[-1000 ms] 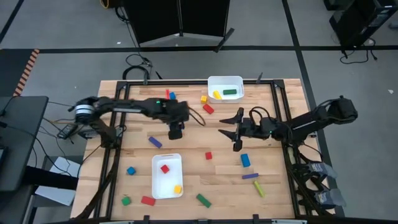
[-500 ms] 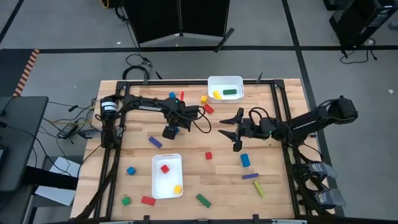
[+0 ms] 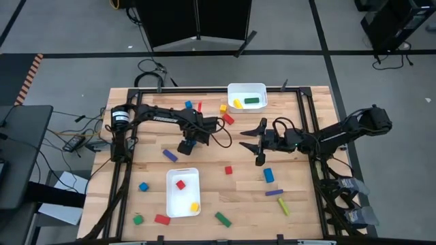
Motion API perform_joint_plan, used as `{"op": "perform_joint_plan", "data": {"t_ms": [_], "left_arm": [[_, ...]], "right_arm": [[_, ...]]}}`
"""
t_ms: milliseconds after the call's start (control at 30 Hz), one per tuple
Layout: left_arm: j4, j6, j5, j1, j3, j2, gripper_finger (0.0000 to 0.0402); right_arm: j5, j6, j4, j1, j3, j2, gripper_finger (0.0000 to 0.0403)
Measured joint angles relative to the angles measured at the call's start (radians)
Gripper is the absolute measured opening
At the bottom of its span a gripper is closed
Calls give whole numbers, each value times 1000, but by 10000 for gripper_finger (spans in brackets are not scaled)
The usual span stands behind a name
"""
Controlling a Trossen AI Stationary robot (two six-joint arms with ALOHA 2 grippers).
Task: Sort blocks by size
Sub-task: Put the blue large block into the top white bin
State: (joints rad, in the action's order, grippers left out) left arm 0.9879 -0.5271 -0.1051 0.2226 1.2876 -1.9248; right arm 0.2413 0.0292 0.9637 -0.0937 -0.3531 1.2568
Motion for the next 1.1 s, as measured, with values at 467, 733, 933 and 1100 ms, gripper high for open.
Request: {"op": "perform_joint_plan", "data": {"t_ms": [467, 733, 933, 1100], "left_arm": [[-89, 74, -31, 0, -93, 5, 181], [-86, 123, -13, 0, -85, 14, 129], [-215, 187, 33, 6, -48, 138, 129], [-516, 326, -15, 60, -42, 190, 129]], "right_arm": [[0, 0, 4, 1, 0, 0, 192], [0, 0, 4, 1, 0, 0, 192], [-19, 17, 4, 1, 0, 0, 188], [-105, 49, -11, 1, 0, 0, 188]]}}
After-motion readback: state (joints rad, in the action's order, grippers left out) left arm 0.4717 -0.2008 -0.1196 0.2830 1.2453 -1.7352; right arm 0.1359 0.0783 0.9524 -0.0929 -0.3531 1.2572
